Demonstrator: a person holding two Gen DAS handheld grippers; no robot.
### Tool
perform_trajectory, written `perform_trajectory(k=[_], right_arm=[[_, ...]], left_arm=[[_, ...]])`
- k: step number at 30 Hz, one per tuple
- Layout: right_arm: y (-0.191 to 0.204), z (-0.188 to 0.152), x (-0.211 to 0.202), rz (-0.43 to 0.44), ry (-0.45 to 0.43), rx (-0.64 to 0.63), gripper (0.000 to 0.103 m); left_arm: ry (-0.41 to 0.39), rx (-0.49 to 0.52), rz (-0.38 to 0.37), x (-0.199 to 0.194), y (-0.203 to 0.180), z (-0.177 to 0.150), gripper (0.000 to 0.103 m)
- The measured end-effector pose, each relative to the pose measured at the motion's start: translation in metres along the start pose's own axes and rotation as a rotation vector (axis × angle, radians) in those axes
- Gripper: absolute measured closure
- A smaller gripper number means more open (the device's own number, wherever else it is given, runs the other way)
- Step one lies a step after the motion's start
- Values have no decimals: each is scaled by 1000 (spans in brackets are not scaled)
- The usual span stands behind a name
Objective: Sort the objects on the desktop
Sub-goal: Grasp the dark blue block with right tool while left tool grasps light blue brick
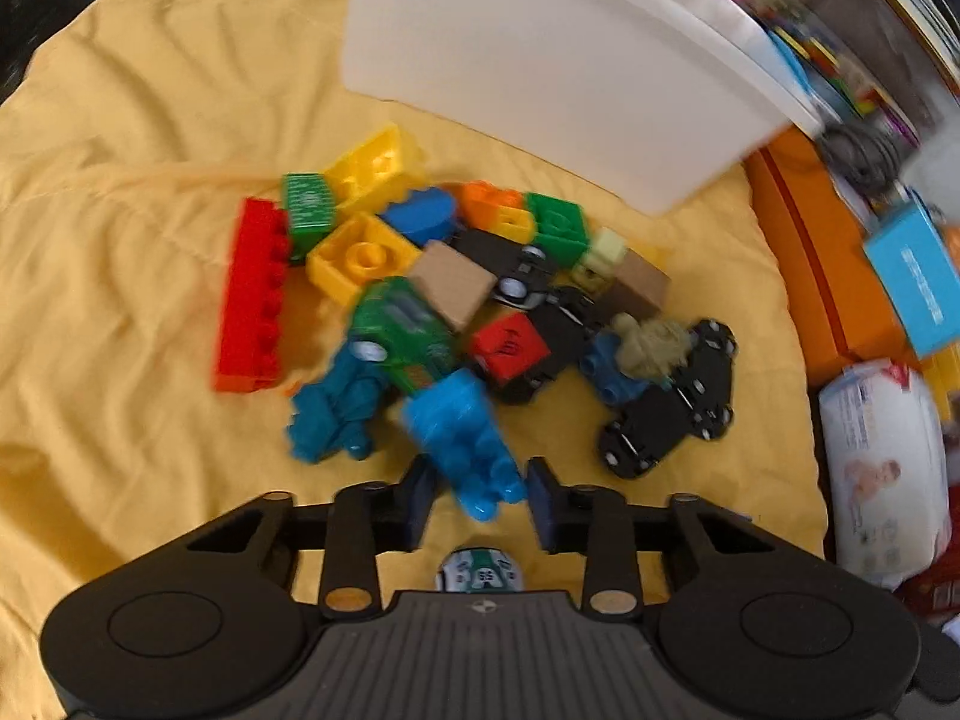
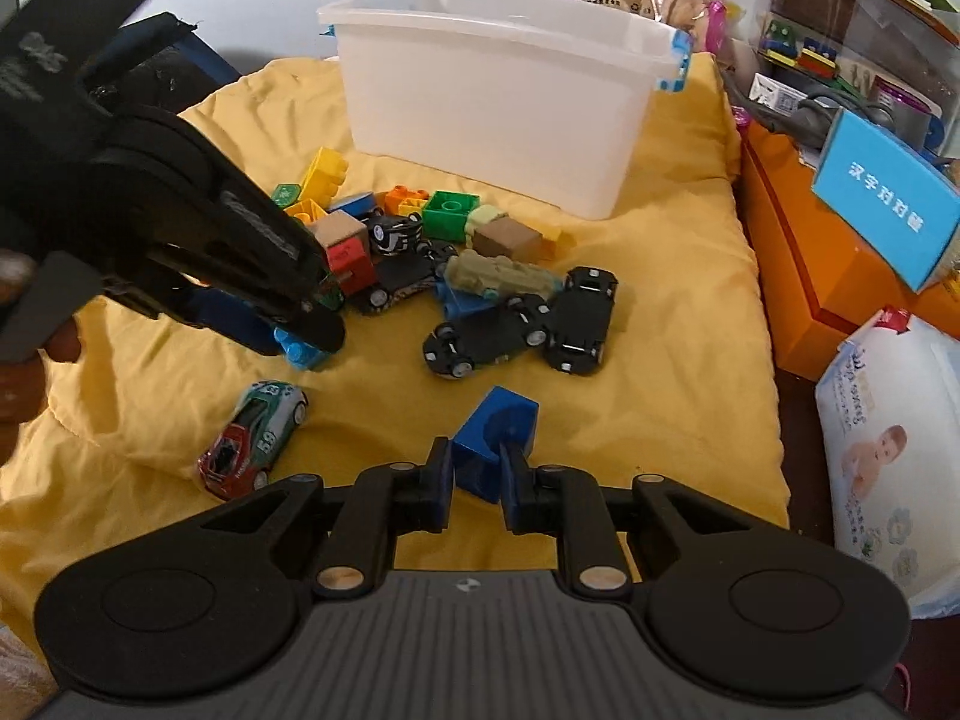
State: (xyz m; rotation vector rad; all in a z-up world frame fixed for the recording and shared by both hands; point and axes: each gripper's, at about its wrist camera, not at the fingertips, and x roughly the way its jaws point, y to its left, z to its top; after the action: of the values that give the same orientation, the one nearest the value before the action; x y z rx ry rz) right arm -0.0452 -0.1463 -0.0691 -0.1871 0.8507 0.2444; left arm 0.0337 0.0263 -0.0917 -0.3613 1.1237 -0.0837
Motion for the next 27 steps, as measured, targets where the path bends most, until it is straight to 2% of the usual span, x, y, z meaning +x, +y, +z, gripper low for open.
perform_trajectory(k=[3, 5, 8, 10, 12, 15, 18, 21, 22, 23, 25, 27], right_arm=[[-2, 0, -1, -1, -6, 0, 85], [-3, 1, -3, 10, -9, -3, 85], [-2, -1, -8, 28, -13, -14, 85], [0, -1, -12, 39, -17, -21, 85], [1, 0, -15, 49, -19, -25, 85], [0, 3, -12, 22, -12, -13, 85], [-7, 7, -6, 11, 0, 35, 84], [-5, 8, -8, -7, -12, 24, 82], [-5, 7, -8, -6, -7, 18, 80], [-4, 7, -8, -4, 0, 22, 77], [-7, 5, -11, 11, -5, 56, 73], [-10, 2, -18, 10, -47, 95, 73]], left_arm=[[5, 76, 10, -11, -3, -4, 73], [25, 113, -9, -25, 3, -9, 73], [75, 155, 1, -48, 20, -20, 73], [119, 172, 25, -59, 33, -28, 73], [126, 190, 71, -67, 45, -34, 73], [108, 279, 137, -66, 50, -39, 72], [121, 309, 120, -51, 46, -38, 72], [117, 335, 118, -40, 42, -41, 72], [89, 338, 115, -42, 43, -41, 70], [74, 332, 112, -42, 42, -43, 63], [59, 307, 115, -46, 46, -43, 56], [18, 277, 132, -50, 52, -44, 56]])
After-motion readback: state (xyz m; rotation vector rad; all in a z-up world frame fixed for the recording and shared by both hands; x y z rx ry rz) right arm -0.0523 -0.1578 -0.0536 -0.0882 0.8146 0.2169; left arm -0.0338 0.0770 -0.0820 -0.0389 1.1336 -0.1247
